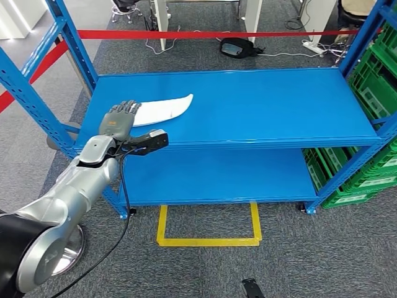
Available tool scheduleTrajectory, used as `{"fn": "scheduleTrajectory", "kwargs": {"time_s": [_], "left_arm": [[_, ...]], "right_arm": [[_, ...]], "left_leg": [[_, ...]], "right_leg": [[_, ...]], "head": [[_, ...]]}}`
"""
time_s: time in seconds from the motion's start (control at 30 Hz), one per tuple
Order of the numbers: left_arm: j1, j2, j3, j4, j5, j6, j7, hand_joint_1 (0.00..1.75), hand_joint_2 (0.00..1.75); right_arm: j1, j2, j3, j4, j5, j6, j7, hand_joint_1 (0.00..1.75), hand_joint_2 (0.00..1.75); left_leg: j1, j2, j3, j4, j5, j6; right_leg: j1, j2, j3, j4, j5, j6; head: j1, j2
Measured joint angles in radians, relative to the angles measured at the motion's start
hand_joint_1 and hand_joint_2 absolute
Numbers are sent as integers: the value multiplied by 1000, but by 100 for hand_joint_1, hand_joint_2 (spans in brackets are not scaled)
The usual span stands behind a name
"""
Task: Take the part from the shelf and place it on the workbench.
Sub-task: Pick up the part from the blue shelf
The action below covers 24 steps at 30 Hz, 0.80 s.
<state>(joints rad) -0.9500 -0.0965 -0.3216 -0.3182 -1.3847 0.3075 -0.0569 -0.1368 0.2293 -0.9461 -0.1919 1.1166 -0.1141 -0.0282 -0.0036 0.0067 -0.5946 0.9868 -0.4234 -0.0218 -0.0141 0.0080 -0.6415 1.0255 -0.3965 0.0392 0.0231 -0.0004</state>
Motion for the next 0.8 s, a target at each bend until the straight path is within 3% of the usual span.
{"fn": "scheduleTrajectory", "kwargs": {"time_s": [0.17, 0.27, 0.33, 0.4, 0.43, 0.47, 0.5, 0.57, 0.6, 0.67, 0.73, 0.8], "left_arm": [[-1, 0, 0, 0, -1, 0, 1, 0, 0], [-4, -1, 0, 0, -1, 0, 1, 0, 0], [-8, -2, 0, 0, -1, 0, 1, 0, 0], [-9, -3, -1, 0, -1, 0, 1, 0, 0], [-8, -4, -1, 1, -1, 0, 1, 0, 0], [-6, -4, -1, 1, -1, 0, 1, 0, 0], [-5, -4, -1, 1, -2, 0, 1, 0, 0], [-6, -4, -1, 2, -2, 0, 1, 0, 0], [-8, -4, -1, 2, -2, 0, 1, 0, 0], [-10, -3, -1, 2, -2, 0, 2, 0, 0], [-10, -3, -1, 1, -2, 0, 2, 0, 0], [-11, -3, -1, 1, -2, 0, 2, 0, 0]], "right_arm": [[0, 0, 0, 0, 0, 0, 0, 0, 175], [-1, 0, 0, 0, 1, -1, 0, 0, 175], [-1, 0, 0, 0, 1, -1, 0, 0, 175], [0, 0, 0, 0, 1, -1, 0, 0, 175], [0, 0, 0, 0, 1, -1, 0, 0, 175], [-1, 0, 0, 0, 0, -1, 0, 0, 175], [-2, 0, 0, 0, 0, -1, 0, 0, 175], [-2, 0, 0, 0, 1, -1, 0, 0, 175], [-2, 2, 0, 1, 1, -1, 0, 0, 175], [-3, 4, 0, 1, 1, -1, 0, 0, 175], [-2, 5, 0, 1, 1, -1, 1, 0, 175], [-2, 5, -1, 1, 1, -1, 1, 0, 175]], "left_leg": [[-3, 0, -5, 9, -4, 10], [2, 3, 1, -3, 2, 22], [10, 6, 9, -13, 7, 29], [11, 6, 11, -14, 6, 32], [11, 7, 12, -14, 5, 31], [13, 7, 13, -13, 3, 29], [15, 6, 16, -12, 0, 25], [21, 5, 21, -5, -11, 12], [21, 5, 21, 2, -16, 4], [17, 4, 17, 10, -22, -8], [16, 6, 16, 9, -24, -14], [19, 5, 6, 33, -45, -22]], "right_leg": [[-3, 0, 1, -2, 1, 9], [-2, 0, -2, 0, -5, 19], [-1, -1, -33, 69, -45, 25], [-1, -1, -96, 204, -104, 31], [-2, -1, -124, 257, -120, 33], [-3, -2, -134, 275, -117, 35], [-5, -2, -124, 251, -93, 38], [-9, -10, -60, 123, -28, 46], [-10, -12, -31, 65, -9, 45], [-10, -12, -10, 22, -10, 30], [-8, -5, -12, 25, -14, 6], [-7, 0, -10, 25, -16, -9]], "head": [[0, 0], [0, 0], [2, 0], [4, 0], [3, 0], [4, 0], [4, 0], [4, 0], [7, 0], [7, 0], [0, 0], [-6, 0]]}}
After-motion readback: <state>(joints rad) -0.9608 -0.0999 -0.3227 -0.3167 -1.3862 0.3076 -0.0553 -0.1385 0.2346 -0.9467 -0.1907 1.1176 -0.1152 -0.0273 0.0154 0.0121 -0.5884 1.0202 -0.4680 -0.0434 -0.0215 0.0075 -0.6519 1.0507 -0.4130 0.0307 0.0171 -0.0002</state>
